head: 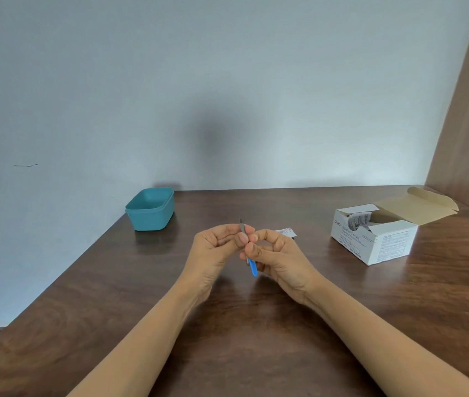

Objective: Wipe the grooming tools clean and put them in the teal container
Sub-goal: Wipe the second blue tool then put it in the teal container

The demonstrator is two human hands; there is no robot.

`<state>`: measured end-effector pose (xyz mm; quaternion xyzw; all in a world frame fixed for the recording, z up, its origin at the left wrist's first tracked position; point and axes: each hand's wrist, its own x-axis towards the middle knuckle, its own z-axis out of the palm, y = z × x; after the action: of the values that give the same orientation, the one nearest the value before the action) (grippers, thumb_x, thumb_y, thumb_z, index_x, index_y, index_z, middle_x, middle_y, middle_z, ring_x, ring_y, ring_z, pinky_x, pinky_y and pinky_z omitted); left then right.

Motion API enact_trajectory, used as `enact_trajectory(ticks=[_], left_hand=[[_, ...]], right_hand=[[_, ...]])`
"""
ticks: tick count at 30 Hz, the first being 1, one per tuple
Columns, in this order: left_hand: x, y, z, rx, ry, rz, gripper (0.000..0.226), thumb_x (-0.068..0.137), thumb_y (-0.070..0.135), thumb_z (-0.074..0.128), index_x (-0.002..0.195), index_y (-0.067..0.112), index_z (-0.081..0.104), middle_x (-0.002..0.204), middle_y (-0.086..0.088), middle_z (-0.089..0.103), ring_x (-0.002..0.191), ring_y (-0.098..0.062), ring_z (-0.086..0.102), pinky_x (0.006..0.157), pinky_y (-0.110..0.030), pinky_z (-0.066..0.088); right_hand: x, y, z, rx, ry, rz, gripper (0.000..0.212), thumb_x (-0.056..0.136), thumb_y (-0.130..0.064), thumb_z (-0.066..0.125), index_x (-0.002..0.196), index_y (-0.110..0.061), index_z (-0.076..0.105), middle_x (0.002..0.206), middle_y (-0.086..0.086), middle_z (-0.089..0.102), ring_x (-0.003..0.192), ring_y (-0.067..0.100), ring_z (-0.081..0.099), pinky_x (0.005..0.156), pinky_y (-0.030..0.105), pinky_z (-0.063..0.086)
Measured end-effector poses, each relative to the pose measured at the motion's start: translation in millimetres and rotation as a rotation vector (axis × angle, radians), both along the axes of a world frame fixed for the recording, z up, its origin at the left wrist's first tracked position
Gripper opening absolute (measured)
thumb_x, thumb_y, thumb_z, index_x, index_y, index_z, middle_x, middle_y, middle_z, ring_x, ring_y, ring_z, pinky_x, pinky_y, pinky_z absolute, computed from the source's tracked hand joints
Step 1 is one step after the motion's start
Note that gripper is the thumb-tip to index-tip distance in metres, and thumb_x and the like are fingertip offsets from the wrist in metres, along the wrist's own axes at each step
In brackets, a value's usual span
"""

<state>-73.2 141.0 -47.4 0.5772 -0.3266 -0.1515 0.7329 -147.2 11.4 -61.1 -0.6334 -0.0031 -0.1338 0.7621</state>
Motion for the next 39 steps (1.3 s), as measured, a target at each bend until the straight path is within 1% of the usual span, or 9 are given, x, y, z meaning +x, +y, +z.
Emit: enact_trajectory(ticks=[3,8,13,19,23,26,31,35,39], left_hand=[[1,1,0,-0.015,0.029,0.032,0.022,0.07,0.02,0.069,0.091,0.013,0.073,0.082,-0.002,0.076,0.084,-0.011,0.071,0.09,-0.028,0.052],[3,4,6,-0.081,0.092,0.085,0.019,0.073,0.02,0.066,0.091,0.015,0.071,0.081,0.002,0.076,0.079,-0.003,0.069,0.076,-0.018,0.049],[5,7,8,-0.05,0.127,0.103,0.019,0.071,0.027,0.067,0.088,0.021,0.072,0.083,0.005,0.076,0.076,0.0,0.064,0.077,-0.03,0.039],[-1,1,0,0.024,0.048,-0.001,0.022,0.073,0.023,0.067,0.092,0.014,0.073,0.084,-0.005,0.075,0.085,-0.013,0.07,0.087,-0.03,0.052],[-2,0,1,-0.003,0.022,0.014,0.019,0.071,0.02,0.069,0.089,0.014,0.074,0.083,-0.005,0.076,0.082,-0.014,0.07,0.077,-0.022,0.056],[1,2,2,-0.041,0.044,0.06,0.021,0.069,0.019,0.07,0.089,0.013,0.073,0.081,-0.003,0.076,0.081,-0.011,0.071,0.076,-0.019,0.055],[6,3,4,-0.066,0.071,0.172,0.022,0.069,0.019,0.072,0.09,0.014,0.072,0.086,-0.003,0.076,0.09,-0.012,0.071,0.092,-0.023,0.048],[4,-1,-1,-0.034,0.054,0.23,0.013,0.077,0.014,0.072,0.09,0.015,0.072,0.086,-0.002,0.077,0.088,-0.009,0.071,0.077,-0.009,0.049],[-6,-7,-7,-0.026,0.019,0.237,0.009,0.08,0.007,0.072,0.089,0.008,0.073,0.083,-0.006,0.076,0.078,-0.01,0.071,0.067,-0.011,0.051]], right_hand=[[0,0,1,-0.077,0.021,0.015,0.037,0.072,-0.029,0.073,0.101,-0.007,0.063,0.08,0.003,0.072,0.076,0.01,0.064,0.077,0.027,0.046],[-1,-3,4,-0.091,0.113,0.091,0.023,0.07,-0.024,0.074,0.086,-0.016,0.059,0.076,0.004,0.072,0.066,0.011,0.059,0.067,0.022,0.041],[-2,0,2,-0.024,0.106,0.103,0.022,0.069,-0.019,0.074,0.084,-0.016,0.058,0.075,0.006,0.072,0.065,0.012,0.06,0.065,0.021,0.041],[-1,-1,0,0.036,0.026,0.054,0.03,0.068,-0.016,0.075,0.094,-0.01,0.061,0.078,0.004,0.072,0.077,0.012,0.067,0.073,0.022,0.049],[2,0,-3,0.037,-0.025,-0.043,0.031,0.07,-0.017,0.075,0.096,-0.007,0.062,0.079,0.007,0.073,0.08,0.015,0.068,0.082,0.031,0.047],[4,5,-5,-0.064,-0.064,-0.124,0.033,0.07,-0.015,0.077,0.096,-0.003,0.06,0.077,0.011,0.073,0.081,0.02,0.069,0.083,0.03,0.05],[1,9,-4,-0.28,-0.081,-0.251,0.028,0.073,-0.008,0.08,0.088,-0.004,0.057,0.074,0.012,0.074,0.071,0.014,0.069,0.075,0.022,0.053],[-3,12,-1,-0.559,-0.086,-0.376,0.027,0.074,-0.019,0.08,0.088,-0.015,0.058,0.071,-0.006,0.074,0.065,0.003,0.062,0.067,0.014,0.043],[-4,15,0,-0.645,-0.153,-0.49,0.024,0.075,-0.021,0.078,0.089,-0.019,0.058,0.063,-0.01,0.07,0.07,0.002,0.063,0.067,0.01,0.04]])
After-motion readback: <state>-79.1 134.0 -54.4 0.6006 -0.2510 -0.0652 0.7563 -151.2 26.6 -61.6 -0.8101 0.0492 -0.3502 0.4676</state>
